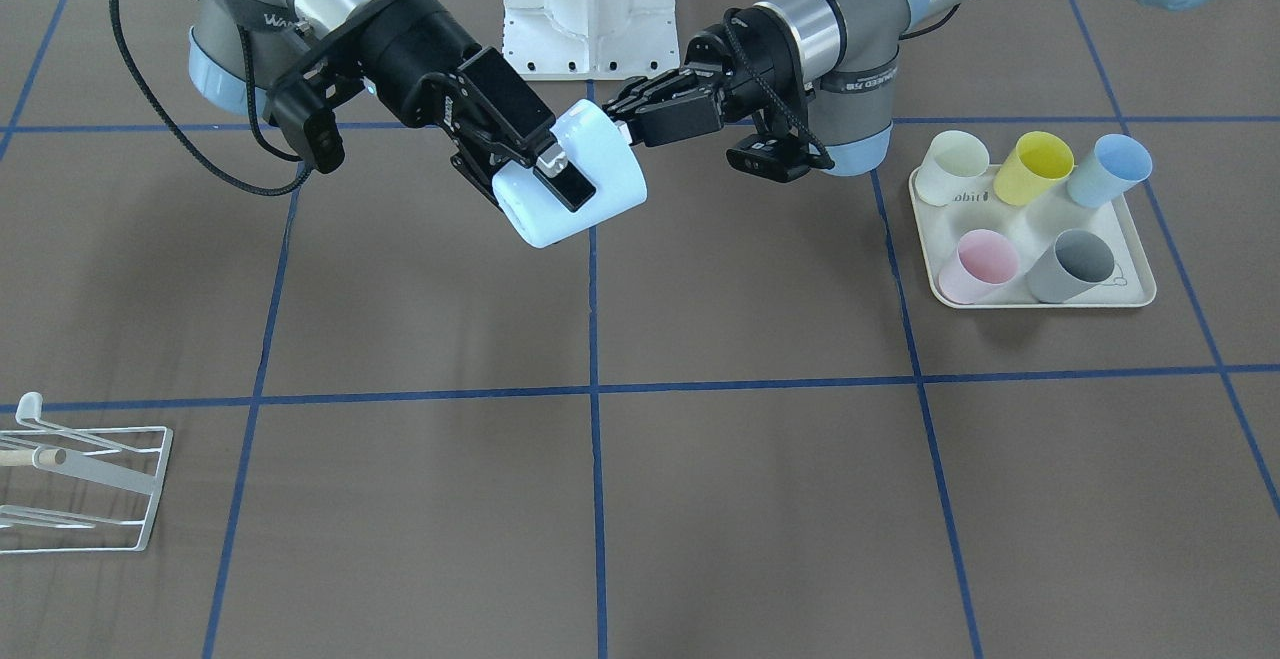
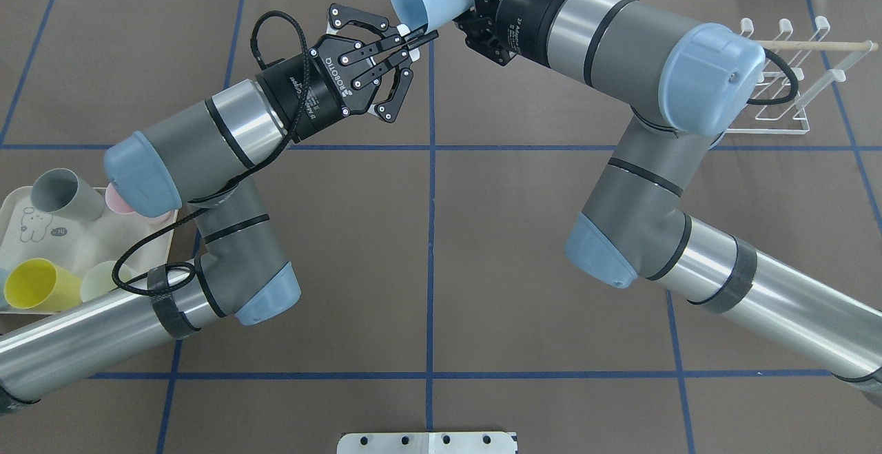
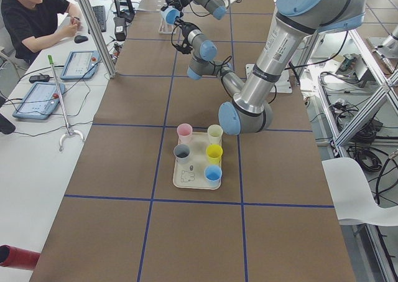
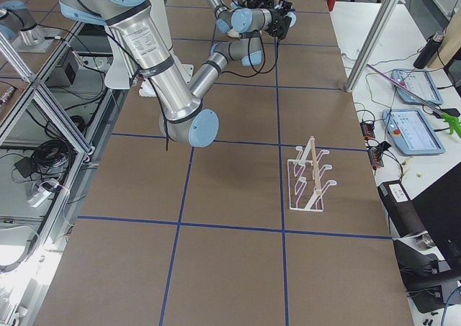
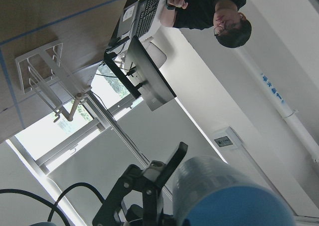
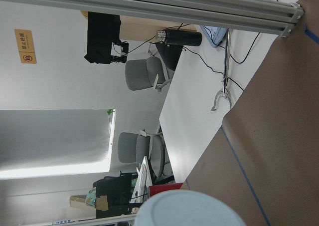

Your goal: Transfer IKEA cup to right arm and place on rack

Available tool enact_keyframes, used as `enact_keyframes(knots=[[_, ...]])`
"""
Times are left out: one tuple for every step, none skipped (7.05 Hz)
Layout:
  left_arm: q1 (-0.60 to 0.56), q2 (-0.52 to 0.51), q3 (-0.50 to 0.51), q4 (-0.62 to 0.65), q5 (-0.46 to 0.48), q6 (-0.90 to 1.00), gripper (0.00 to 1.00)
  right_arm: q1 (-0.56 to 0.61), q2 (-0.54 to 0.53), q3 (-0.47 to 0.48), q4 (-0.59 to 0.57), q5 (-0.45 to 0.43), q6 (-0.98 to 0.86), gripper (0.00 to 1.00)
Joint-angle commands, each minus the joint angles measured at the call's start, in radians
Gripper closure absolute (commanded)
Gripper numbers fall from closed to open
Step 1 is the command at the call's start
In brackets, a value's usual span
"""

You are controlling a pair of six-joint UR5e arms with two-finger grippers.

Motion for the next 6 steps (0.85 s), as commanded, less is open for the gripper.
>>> enact_keyframes(knots=[[0.001, 0.004, 0.009, -0.001, 0.0, 0.01, 0.0, 0.003, 0.001, 0.0, 0.0, 0.0, 0.001, 1.0], [0.001, 0.004, 0.009, -0.003, 0.0, 0.01, 0.0, 0.006, 0.001, 0.0, 0.002, 0.0, 0.001, 1.0], [0.001, 0.005, 0.008, -0.003, 0.0, 0.01, 0.0, 0.014, 0.001, 0.0, 0.005, 0.0, 0.001, 1.0], [0.001, 0.005, 0.005, -0.003, 0.0, 0.01, 0.0, 0.029, 0.0, -0.001, 0.005, 0.0, 0.001, 1.0], [-0.019, -0.002, 0.0, 0.002, -0.011, 0.029, 0.0, 0.076, 0.0, -0.018, 0.0, 0.01, -0.001, 1.0], [-0.021, -0.001, 0.0, 0.002, -0.013, 0.064, 0.0, 0.11, -0.003, -0.047, 0.0, 0.017, -0.011, 1.0]])
